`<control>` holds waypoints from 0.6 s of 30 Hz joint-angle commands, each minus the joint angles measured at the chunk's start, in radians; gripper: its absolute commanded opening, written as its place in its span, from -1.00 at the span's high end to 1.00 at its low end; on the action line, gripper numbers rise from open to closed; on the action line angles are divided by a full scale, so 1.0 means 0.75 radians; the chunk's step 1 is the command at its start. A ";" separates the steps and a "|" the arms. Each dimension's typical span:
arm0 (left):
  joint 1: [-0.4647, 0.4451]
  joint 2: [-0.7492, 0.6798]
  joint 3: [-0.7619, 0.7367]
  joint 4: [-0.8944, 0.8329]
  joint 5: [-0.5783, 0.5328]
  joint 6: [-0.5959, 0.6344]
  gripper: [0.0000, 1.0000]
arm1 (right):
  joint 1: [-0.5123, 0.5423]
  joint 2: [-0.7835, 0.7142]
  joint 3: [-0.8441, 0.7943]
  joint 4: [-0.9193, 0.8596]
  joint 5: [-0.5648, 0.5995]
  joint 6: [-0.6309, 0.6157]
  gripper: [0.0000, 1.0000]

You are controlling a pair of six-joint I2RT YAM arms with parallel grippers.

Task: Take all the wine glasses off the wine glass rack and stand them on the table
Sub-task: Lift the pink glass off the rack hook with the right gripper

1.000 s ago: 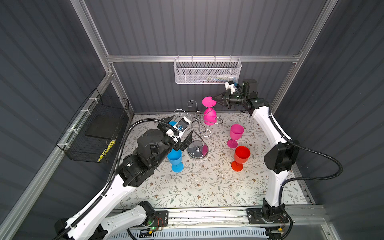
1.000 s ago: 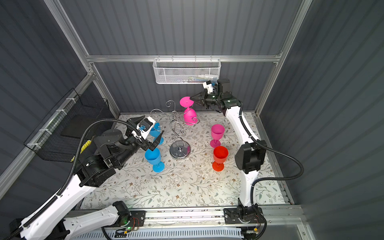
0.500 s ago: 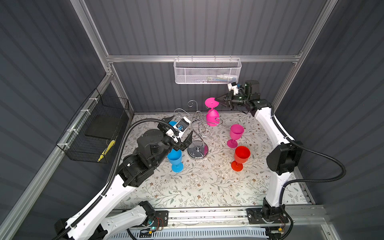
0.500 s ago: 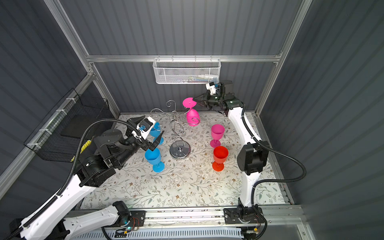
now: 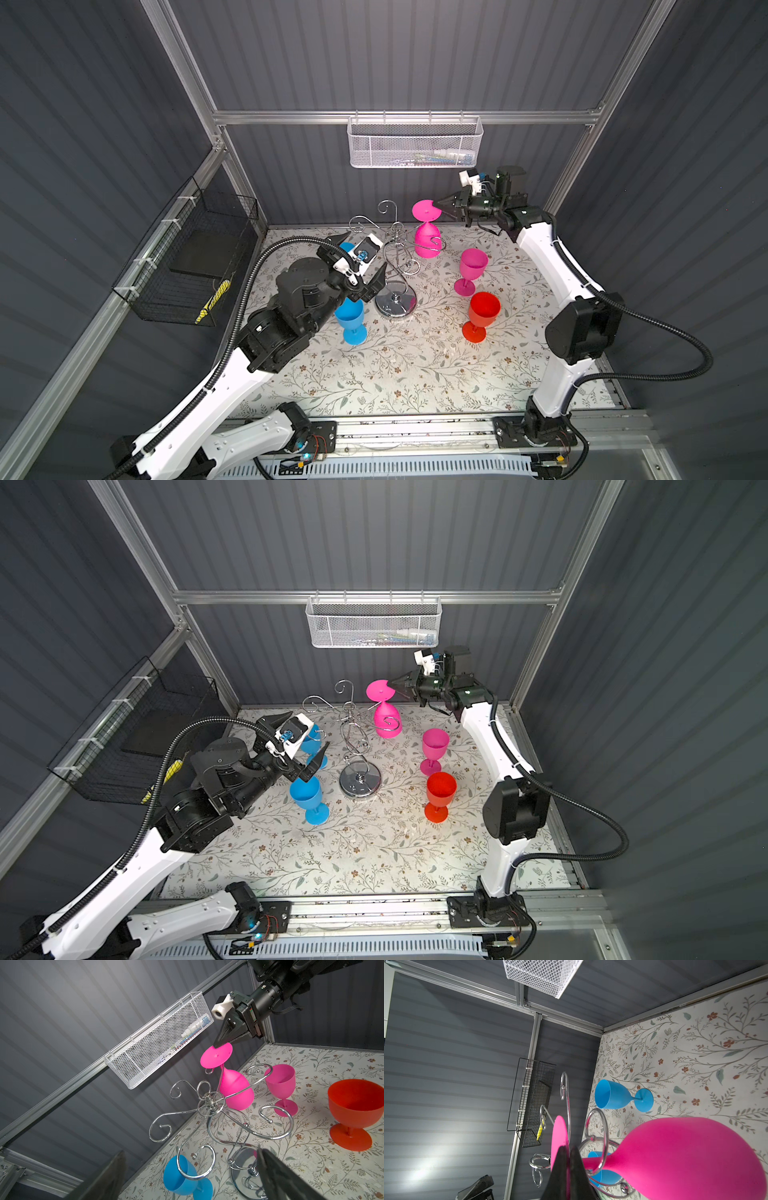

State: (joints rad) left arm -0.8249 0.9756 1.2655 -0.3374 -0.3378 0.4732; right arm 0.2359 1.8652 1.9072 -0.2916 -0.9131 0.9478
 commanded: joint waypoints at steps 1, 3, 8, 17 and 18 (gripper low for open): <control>0.003 -0.004 0.014 0.008 0.020 -0.027 -0.99 | 0.032 -0.020 0.008 0.054 0.006 0.013 1.00; 0.002 -0.012 0.012 0.008 0.018 -0.026 -0.99 | 0.051 -0.007 0.025 0.055 0.012 0.016 1.00; 0.003 -0.038 0.002 -0.004 0.003 -0.024 -0.99 | 0.088 0.041 0.081 0.062 0.027 0.035 1.00; 0.003 -0.071 -0.014 -0.014 -0.018 -0.022 -0.99 | 0.139 0.153 0.252 0.039 0.065 0.053 1.00; 0.002 -0.071 -0.016 -0.016 -0.019 -0.020 -0.99 | 0.139 0.169 0.279 0.023 0.074 0.048 1.00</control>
State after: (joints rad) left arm -0.8249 0.9333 1.2644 -0.3401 -0.3405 0.4732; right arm 0.3378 1.9705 2.0609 -0.2787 -0.8761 0.9840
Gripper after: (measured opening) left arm 0.997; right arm 0.059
